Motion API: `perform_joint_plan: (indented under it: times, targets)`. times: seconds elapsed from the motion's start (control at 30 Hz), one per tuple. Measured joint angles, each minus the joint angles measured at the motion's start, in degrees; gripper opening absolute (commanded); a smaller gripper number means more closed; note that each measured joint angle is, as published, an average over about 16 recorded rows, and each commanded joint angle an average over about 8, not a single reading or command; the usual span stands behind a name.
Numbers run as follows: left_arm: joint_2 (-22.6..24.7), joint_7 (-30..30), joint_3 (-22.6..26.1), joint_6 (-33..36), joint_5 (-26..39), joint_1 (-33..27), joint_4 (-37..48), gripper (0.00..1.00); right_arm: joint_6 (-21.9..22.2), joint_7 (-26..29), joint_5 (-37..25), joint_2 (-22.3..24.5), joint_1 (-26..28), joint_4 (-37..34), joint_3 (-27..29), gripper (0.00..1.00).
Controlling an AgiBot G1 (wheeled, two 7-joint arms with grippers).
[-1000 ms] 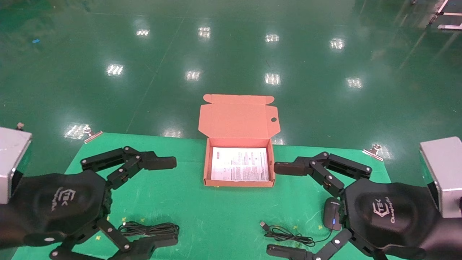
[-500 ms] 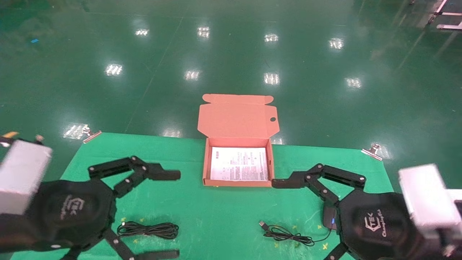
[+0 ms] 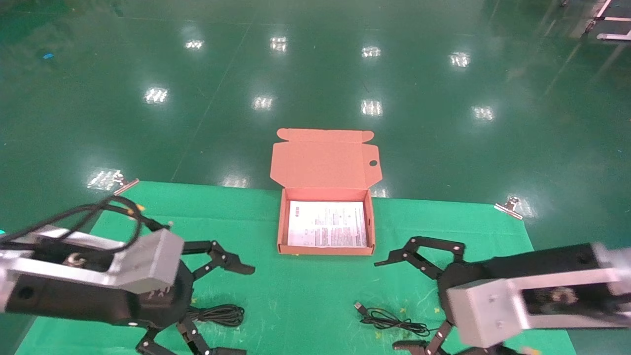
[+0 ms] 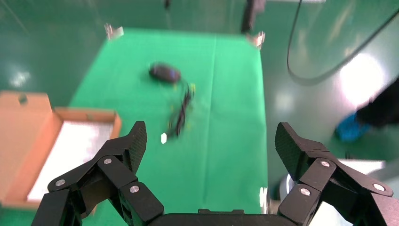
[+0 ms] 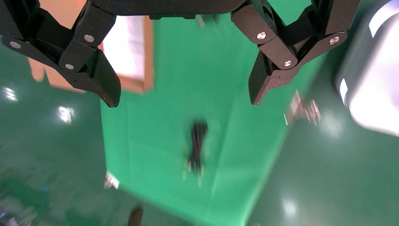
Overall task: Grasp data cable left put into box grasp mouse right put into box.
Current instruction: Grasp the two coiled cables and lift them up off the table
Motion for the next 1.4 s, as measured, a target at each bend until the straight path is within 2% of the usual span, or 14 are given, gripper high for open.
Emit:
perform_joint_plan:
  times: [0.33, 0.63, 1.0, 1.2, 1.4]
  targets:
    - [4.4, 2.8, 11.4, -0.8, 13.5, -7.7, 3.4, 1.00, 3.0, -7.6, -16.9, -4.6, 3.9, 0.4, -7.3, 1.00]
    - [8.8, 4.4, 18.1, -3.8, 25.3, -9.7, 5.5, 1.00, 6.6, -7.5, -28.9, -8.7, 3.1, 0.2, -12.2, 1.00]
    - [12.4, 4.6, 21.8, -9.8, 34.8, -7.8, 9.4, 1.00, 11.7, -3.2, -38.3, -12.3, -0.7, -1.1, -15.6, 1.00]
    - [14.6, 5.5, 22.3, -13.2, 36.4, -6.4, 15.2, 1.00, 14.7, -0.2, -40.8, -14.4, -2.7, -4.6, -16.1, 1.00]
    - [17.2, 7.8, 22.1, -16.3, 36.3, -5.5, 23.7, 1.00, 17.8, 1.3, -42.2, -17.2, -3.7, -11.1, -16.3, 1.00]
